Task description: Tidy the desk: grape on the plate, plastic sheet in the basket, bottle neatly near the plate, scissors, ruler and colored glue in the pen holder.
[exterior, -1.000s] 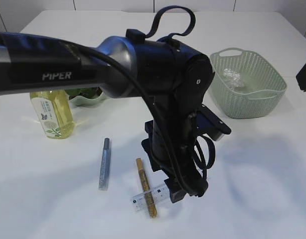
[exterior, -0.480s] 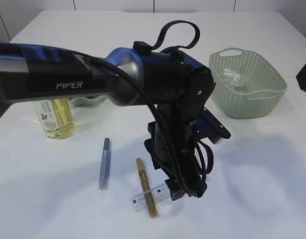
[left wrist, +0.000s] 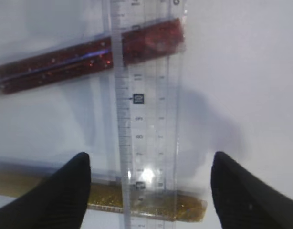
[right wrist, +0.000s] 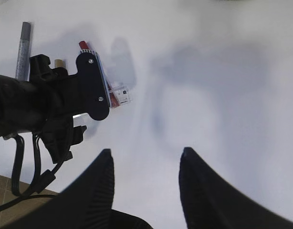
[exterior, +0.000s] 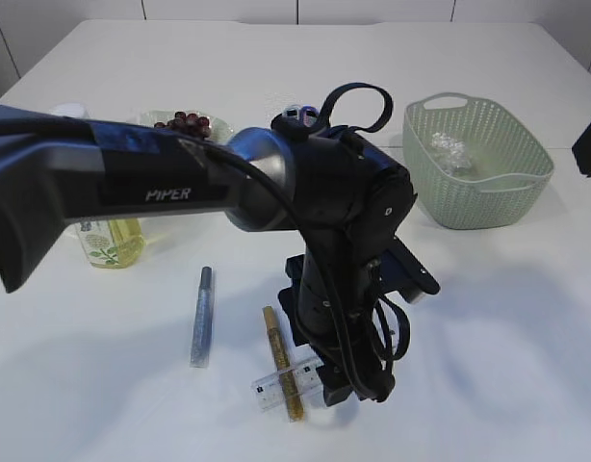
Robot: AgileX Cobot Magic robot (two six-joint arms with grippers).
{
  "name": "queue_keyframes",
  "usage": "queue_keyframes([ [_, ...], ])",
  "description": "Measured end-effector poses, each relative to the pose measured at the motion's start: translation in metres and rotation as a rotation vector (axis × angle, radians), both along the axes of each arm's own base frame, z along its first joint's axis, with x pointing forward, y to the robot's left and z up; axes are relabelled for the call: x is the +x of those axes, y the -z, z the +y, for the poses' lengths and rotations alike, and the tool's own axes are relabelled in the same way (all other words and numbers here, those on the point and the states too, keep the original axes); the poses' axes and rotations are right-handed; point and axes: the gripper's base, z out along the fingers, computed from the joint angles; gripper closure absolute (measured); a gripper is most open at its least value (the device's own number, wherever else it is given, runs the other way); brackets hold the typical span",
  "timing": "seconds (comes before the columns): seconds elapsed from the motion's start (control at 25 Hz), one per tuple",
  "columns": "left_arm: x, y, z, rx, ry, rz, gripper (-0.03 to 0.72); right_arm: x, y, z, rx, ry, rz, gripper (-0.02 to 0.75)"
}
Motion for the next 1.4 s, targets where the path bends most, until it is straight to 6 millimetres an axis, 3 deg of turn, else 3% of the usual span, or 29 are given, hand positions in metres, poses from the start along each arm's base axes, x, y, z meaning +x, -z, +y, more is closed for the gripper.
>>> queue_keyframes([
  [1.4, 0.0016, 0.0108, -0.0023, -0.008, 0.006, -0.005, 0.117, 0.0000, 0.0000, 0.0000, 0.000, 0.000, 0.000, 0.374],
])
